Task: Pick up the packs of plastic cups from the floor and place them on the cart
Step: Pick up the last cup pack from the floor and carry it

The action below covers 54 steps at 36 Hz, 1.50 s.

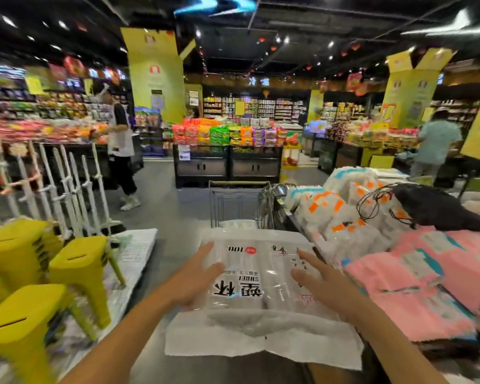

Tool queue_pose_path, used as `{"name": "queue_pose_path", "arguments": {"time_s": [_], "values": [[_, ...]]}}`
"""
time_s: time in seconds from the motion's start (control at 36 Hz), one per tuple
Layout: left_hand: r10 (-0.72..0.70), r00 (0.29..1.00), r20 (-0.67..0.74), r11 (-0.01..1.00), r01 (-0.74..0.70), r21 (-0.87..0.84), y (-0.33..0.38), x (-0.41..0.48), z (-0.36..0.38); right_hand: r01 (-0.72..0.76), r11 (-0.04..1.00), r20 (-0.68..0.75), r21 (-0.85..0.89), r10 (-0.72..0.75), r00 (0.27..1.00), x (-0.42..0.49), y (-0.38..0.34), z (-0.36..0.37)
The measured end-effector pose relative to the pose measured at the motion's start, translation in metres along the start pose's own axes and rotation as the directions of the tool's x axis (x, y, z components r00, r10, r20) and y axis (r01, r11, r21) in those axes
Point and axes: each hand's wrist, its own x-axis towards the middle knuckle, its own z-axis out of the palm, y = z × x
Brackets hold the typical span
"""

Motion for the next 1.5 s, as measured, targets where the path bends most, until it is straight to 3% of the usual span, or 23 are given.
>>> {"name": "queue_pose_path", "arguments": {"time_s": [0.28, 0.42, 0.75, 1.0, 1.17, 1.39, 1.5], "values": [[-0.046, 0.999, -0.011, 0.998, 0.046, 0.043, -0.047, 0.127, -0.048, 0.013, 0.998, 0.019, -0.057, -0.012, 1.0, 0.136, -0.023, 0.027], [-0.09, 0.996, -0.007, 0.996, 0.09, -0.018, -0.06, 0.185, -0.068, 0.026, 1.0, 0.052, -0.013, -0.025, 0.998, 0.209, -0.025, 0.036], [-0.189, 0.98, -0.062, 0.98, 0.184, -0.079, -0.072, 0.342, -0.071, 0.106, 0.994, 0.076, -0.016, -0.105, 0.992, 0.393, 0.008, 0.035], [-0.183, 0.978, -0.097, 0.977, 0.169, -0.129, -0.079, 0.459, -0.072, 0.159, 0.986, 0.089, -0.042, -0.155, 0.984, 0.527, 0.029, 0.033], [-0.192, 0.977, -0.089, 0.977, 0.181, -0.11, -0.12, 0.536, -0.065, 0.096, 0.995, 0.106, -0.039, -0.091, 0.99, 0.595, 0.055, 0.061], [-0.197, 0.979, 0.048, 0.977, 0.2, -0.073, -0.185, 0.616, -0.027, -0.033, 0.999, 0.073, -0.025, 0.034, 0.997, 0.645, 0.115, 0.116], [-0.234, 0.963, 0.134, 0.957, 0.253, -0.141, -0.221, 0.643, 0.006, -0.123, 0.992, 0.104, -0.031, 0.125, 0.987, 0.661, 0.166, 0.154]]}}
